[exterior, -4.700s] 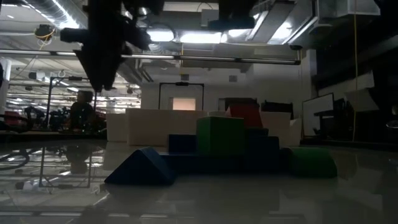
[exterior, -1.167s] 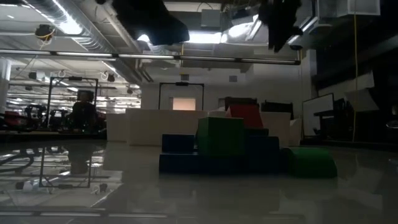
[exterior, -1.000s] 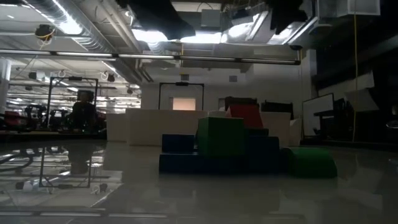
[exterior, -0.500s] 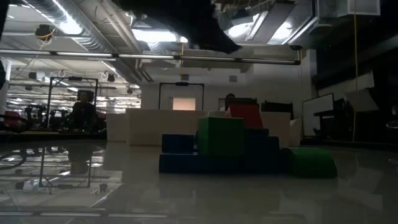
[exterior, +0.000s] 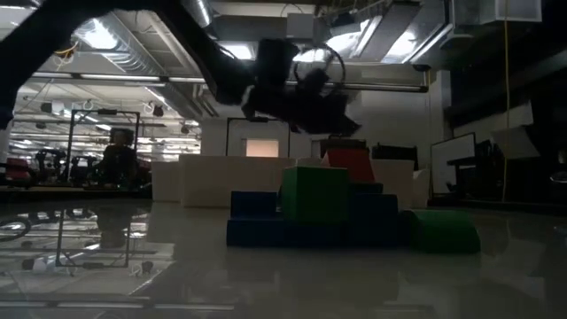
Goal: Sort blocks
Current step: Put the blue block into the top right bin
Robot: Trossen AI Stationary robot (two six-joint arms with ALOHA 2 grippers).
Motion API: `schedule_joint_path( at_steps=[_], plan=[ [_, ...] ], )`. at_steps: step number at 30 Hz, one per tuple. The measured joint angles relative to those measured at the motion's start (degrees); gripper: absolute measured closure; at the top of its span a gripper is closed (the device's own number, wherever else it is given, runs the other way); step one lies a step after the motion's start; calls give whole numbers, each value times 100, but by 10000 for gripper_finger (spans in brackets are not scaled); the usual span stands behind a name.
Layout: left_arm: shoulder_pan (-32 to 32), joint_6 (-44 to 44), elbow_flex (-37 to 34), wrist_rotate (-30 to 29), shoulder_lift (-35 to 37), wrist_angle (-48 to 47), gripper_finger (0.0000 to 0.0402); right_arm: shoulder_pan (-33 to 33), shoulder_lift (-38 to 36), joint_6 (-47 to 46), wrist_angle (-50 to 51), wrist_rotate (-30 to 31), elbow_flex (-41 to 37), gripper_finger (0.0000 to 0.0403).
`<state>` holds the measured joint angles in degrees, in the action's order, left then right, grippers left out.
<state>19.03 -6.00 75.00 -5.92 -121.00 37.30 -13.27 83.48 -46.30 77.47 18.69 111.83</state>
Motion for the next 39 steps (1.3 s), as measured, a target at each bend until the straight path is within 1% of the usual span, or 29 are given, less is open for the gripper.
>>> schedule_joint_path(
  at_steps=[3,8,9,14,21,24,26,28,30,32,36,39],
  plan=[
    [26,20,374,3,-372,-31,275,-5,2,0,-1,59,-4,258],
    [23,-116,780,2,-648,-55,273,15,2,2,16,73,-4,258],
    [23,-164,811,-36,-657,-59,271,15,2,2,14,75,-4,258],
    [76,-95,826,-671,-657,-44,247,10,2,2,14,123,-7,258],
    [275,561,826,-720,-657,-221,197,10,2,4,14,123,-7,258],
    [287,799,826,-720,-652,-215,183,10,2,4,14,123,-7,258],
    [230,911,824,-727,-560,-379,180,10,4,4,16,123,-7,258],
    [127,817,822,-719,-302,-722,179,10,5,4,14,70,-7,258],
    [5,443,826,-705,67,-1055,178,-23,65,2,16,-137,-4,258],
    [-124,68,831,-696,502,-1661,178,-134,145,3,15,-224,-7,258],
    [-344,-258,830,-449,1452,-3516,178,-427,462,-157,-8,-236,-7,258],
    [-482,-73,833,-241,2174,-4969,178,-605,805,-399,-11,-244,-7,258]
  ],
)
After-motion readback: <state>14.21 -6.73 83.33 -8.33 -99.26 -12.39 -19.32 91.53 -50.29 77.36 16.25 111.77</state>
